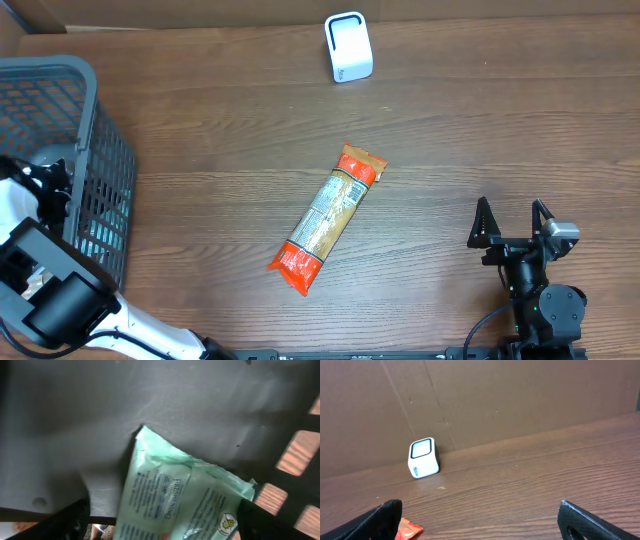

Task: Scan the item barcode
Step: 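Reach the left gripper into the basket and grasp the mint-green packet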

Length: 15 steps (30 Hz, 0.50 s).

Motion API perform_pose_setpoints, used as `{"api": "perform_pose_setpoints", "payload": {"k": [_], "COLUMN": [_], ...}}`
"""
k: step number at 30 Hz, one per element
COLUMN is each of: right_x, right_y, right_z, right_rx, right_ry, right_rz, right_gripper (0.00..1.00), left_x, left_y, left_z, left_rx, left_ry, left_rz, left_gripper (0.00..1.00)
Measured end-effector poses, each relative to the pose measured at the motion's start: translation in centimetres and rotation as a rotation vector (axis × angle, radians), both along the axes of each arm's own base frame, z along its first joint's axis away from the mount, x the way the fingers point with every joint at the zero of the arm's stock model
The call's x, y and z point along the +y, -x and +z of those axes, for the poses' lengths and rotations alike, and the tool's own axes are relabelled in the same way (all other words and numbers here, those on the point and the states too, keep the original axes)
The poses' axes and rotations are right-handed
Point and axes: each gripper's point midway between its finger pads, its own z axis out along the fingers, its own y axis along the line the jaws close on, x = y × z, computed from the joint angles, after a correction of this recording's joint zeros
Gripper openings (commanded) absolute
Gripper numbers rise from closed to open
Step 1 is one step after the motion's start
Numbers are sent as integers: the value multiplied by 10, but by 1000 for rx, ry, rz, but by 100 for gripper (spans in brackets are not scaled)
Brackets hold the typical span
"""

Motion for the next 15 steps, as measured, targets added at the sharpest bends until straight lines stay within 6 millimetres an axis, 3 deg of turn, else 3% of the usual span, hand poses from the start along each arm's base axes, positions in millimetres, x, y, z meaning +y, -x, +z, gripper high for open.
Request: {"api": "perform_pose_setpoints", "payload": {"k": [1, 3, 8, 15], "right_x": [0, 0, 0, 0], "right_y": [0, 0, 0, 0], "right_z": [0, 0, 0, 0], "right_rx": [0, 0, 0, 0], "right_ry": [0, 0, 0, 0], "right_rz": [0, 0, 0, 0], "right_gripper": [100, 100, 100, 100], "left_x": [0, 1, 2, 2], "left_y": [0, 2, 10, 15], "left_z": [-1, -3, -6, 1], "left_rx": [12, 41, 97, 134], "left_ry": [-7, -19, -30, -26], "left_rz": [6, 21, 54, 83], "left_gripper": [81, 63, 4, 4]}}
